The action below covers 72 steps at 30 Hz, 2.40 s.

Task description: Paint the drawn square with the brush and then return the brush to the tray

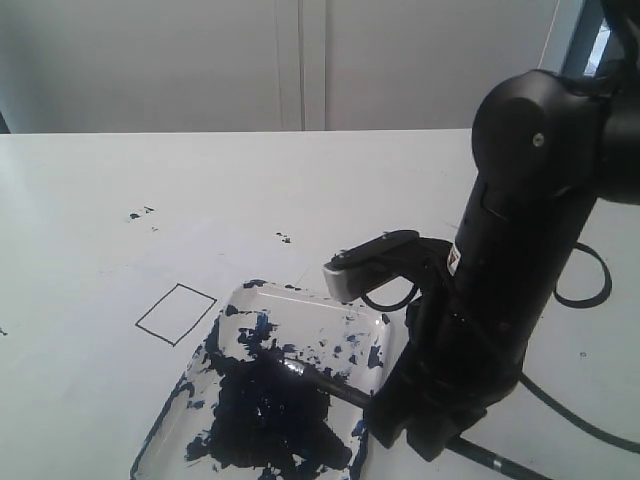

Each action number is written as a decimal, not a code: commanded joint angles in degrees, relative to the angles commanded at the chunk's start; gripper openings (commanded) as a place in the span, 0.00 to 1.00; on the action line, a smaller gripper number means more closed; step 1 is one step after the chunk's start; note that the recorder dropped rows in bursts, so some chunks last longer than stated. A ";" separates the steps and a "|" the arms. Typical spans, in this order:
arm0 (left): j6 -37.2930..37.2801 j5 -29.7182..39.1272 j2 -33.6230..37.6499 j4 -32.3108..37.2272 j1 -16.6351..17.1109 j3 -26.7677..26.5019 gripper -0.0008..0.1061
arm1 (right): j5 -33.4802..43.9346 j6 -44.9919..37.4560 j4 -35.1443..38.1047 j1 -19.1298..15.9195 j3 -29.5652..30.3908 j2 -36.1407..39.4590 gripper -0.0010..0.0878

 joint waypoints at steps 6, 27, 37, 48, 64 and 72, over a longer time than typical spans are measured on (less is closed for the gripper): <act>0.24 0.00 0.00 1.41 0.00 0.00 0.01 | 0.00 0.00 0.11 0.00 0.09 1.19 0.01; 0.24 -0.15 0.00 1.41 0.00 0.00 0.01 | -3.47 -0.38 -0.26 0.00 0.09 5.19 0.01; 7.51 -6.40 0.00 5.98 0.00 0.00 0.01 | -3.57 -1.38 -0.38 0.00 0.09 5.19 0.01; -32.06 -18.81 0.00 -6.22 0.00 0.00 0.01 | -7.73 -2.91 -0.01 0.00 0.09 5.19 0.01; -38.08 -5.31 0.00 0.82 0.00 -10.95 0.01 | -9.26 -4.15 1.18 0.00 -0.12 5.19 0.01; -35.76 6.75 9.58 0.12 0.00 -17.19 0.01 | -10.70 -4.15 1.43 0.00 -0.12 4.83 0.01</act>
